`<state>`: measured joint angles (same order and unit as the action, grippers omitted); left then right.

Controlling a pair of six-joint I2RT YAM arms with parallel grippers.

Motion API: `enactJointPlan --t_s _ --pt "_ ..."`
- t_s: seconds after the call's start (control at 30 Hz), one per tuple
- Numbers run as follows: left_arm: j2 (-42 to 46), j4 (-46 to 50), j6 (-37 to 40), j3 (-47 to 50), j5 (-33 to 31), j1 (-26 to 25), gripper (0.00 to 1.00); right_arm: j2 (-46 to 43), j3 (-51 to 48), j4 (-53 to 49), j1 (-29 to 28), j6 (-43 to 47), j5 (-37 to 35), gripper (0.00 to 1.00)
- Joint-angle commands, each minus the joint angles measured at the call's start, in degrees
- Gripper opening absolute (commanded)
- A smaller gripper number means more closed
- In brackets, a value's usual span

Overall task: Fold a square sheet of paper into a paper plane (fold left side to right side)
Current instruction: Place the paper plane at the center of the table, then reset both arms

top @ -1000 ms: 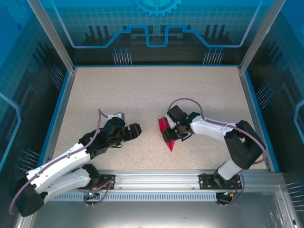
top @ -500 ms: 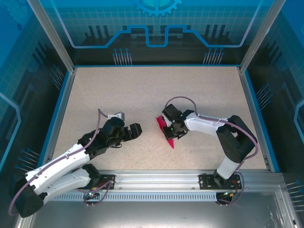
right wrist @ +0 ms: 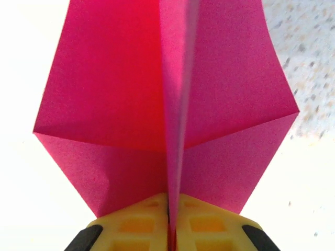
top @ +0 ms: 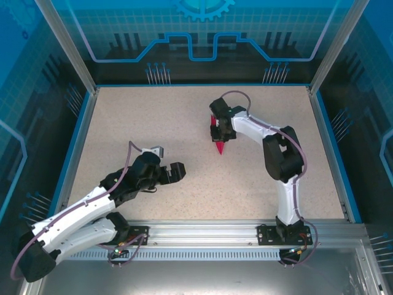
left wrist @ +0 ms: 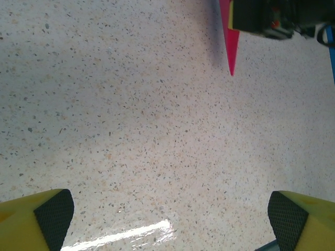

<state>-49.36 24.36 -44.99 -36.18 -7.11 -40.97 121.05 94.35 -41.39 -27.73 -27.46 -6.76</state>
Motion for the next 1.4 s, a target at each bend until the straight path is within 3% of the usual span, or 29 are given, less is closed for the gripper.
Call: enactJointPlan --t_s 0.0,0.43,0.73,1.03,1.17,1.23,1.37 --pt "1.0 1.5 1.2 -0.6 1.2 0.5 0.99 4.8 6.2 -6.2 1.1 -3.2 -1.0 0.1" --pt "-0.1 2.3 1.6 -1.2 0.1 0.4 0.99 10.0 10.1 -8.0 0.8 -2.9 -1.1 0.13" --pt "-2.5 4.3 2.7 -3.5 -0.9 1.9 0.99 6.6 9.1 -8.8 0.1 -1.1 -2.5 0.26" --pt "-4.9 4.1 5.9 -6.4 2.9 8.7 0.99 -3.8 5.5 -11.1 -0.7 0.9 -4.3 0.41" --pt "-5.8 4.0 8.9 -7.7 3.5 13.2 0.99 -13.3 -0.4 -8.9 -0.5 2.5 -6.1 0.5" --pt "-5.7 3.5 10.6 -7.7 2.2 15.9 0.99 -19.6 -5.2 -5.6 0.1 4.0 -6.7 0.57" --pt "-4.9 1.1 14.0 -5.9 -7.3 21.1 0.99 -33.6 -16.6 1.5 2.9 7.4 -8.5 0.73"
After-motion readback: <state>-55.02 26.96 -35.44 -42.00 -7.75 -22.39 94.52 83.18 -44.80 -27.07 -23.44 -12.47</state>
